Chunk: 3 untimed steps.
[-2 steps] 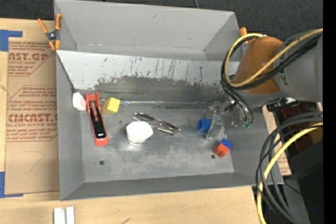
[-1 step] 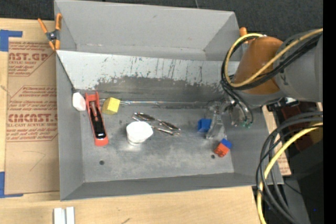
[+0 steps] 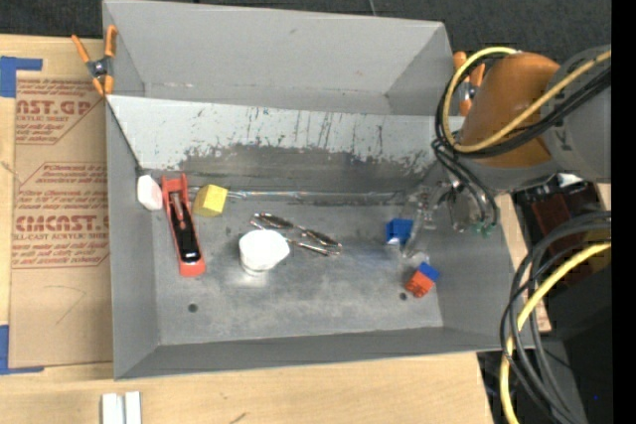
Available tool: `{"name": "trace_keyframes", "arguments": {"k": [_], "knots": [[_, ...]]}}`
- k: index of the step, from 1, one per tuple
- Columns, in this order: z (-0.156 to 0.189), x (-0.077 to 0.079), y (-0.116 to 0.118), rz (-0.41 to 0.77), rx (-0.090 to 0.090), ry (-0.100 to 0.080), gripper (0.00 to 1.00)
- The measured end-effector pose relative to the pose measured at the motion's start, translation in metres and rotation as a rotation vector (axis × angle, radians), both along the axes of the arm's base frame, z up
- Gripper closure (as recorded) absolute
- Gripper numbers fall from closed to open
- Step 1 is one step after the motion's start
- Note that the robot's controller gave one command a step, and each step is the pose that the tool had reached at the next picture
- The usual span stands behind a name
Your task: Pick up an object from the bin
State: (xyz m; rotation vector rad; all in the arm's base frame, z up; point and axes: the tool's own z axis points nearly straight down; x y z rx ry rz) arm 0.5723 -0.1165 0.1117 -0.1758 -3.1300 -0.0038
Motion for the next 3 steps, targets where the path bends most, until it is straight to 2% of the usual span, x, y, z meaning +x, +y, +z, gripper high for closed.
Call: {"name": "trace_keyframes", "arguments": {"k": [1,2,3], "knots": [[0.101,0.010,0.000,0.116,-0.005,-0.019,0.00],[0.096,0.009,0.001,0.115,-0.003,-0.012,0.00],[0.050,0.011,0.000,0.102,-0.005,-0.025,0.00]]}}
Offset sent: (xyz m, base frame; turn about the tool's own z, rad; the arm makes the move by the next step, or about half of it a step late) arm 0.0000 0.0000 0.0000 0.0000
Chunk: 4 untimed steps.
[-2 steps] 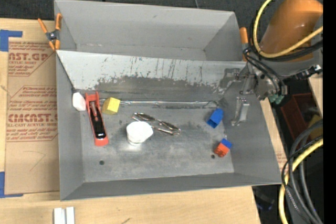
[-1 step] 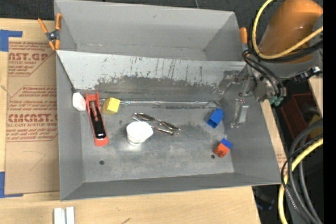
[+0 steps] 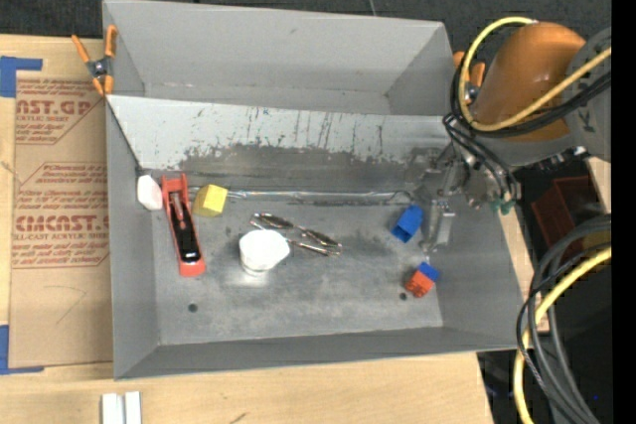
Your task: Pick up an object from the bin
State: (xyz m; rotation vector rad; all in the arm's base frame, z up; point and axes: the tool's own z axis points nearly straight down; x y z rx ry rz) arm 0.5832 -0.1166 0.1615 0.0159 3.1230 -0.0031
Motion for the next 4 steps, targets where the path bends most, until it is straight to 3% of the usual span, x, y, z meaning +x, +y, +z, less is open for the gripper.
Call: {"name": "trace_keyframes", "arguments": {"k": [1,2,3,4], "knots": [[-0.028,-0.005,-0.005,-0.149,0.005,0.014,0.00],[-0.055,-0.009,-0.009,-0.235,0.005,0.000,0.00],[-0.092,-0.005,-0.013,-0.492,0.009,0.011,1.00],[-0.092,-0.005,-0.013,-0.492,0.009,0.011,1.00]]}}
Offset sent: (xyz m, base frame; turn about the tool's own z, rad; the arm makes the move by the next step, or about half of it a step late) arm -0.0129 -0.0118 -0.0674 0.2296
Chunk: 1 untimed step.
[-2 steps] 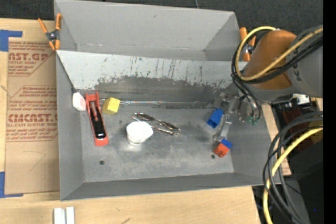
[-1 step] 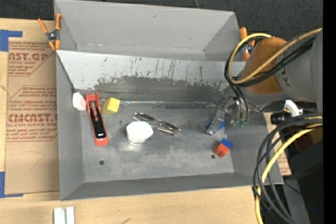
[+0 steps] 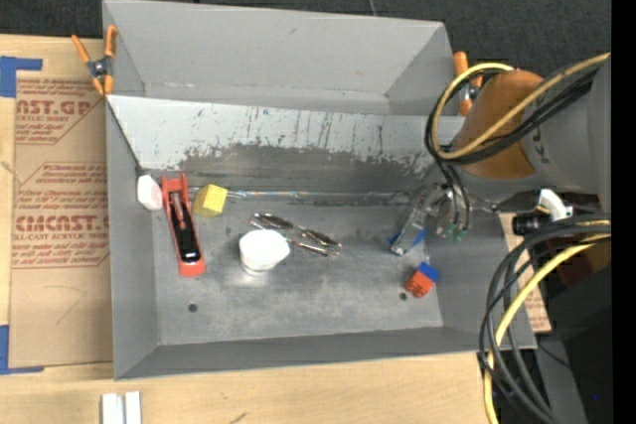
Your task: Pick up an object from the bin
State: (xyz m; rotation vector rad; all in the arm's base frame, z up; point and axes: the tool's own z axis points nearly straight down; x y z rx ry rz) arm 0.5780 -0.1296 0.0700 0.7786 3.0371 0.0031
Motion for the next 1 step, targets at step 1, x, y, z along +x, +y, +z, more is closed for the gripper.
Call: {"name": "trace_keyframes", "arguments": {"k": [1], "knots": [[0.0001,0.0014,0.0077,-0.079,0.001,-0.002,1.00]]}}
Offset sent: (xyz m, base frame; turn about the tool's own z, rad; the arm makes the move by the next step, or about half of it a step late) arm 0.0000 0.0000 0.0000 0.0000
